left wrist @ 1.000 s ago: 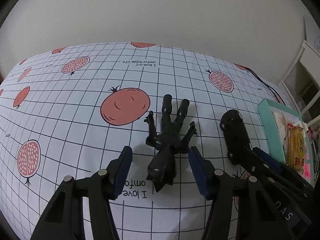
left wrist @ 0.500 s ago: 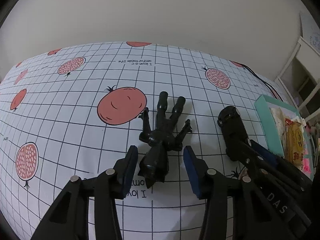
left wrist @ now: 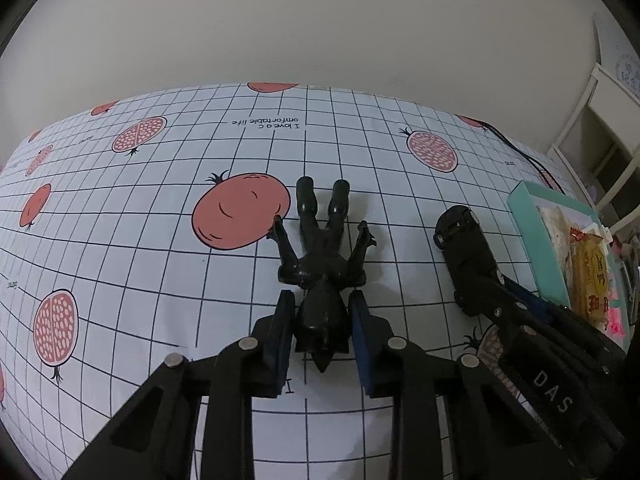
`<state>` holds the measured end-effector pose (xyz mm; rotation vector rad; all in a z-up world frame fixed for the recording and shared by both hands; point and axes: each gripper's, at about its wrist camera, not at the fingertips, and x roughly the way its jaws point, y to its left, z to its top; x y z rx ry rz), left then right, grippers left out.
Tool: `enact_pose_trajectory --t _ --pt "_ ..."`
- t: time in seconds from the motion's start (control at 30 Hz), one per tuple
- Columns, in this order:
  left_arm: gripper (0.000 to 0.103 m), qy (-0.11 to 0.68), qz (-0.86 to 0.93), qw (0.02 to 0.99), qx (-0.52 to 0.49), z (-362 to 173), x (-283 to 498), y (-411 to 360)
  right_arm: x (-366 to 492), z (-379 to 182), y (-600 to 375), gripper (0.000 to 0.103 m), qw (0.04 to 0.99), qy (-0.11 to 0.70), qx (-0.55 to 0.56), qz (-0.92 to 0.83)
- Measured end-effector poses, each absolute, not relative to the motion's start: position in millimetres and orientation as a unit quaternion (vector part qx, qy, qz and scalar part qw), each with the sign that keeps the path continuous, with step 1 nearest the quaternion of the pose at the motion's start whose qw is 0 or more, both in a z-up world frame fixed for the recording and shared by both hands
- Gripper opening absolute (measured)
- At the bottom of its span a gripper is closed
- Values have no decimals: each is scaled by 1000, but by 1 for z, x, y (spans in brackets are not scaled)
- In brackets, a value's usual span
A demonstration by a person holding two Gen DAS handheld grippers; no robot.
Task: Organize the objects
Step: 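Grasp the black action figure with the left tool while the right tool grasps the black toy car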
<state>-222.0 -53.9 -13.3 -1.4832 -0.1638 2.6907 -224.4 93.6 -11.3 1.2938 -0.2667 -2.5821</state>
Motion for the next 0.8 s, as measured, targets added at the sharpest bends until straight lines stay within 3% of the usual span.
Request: enact_pose_trajectory --t 0.8 --pt "28 -49 883 21 -466 10 -220 -55 -216 4 98 28 130 -101 423 -891"
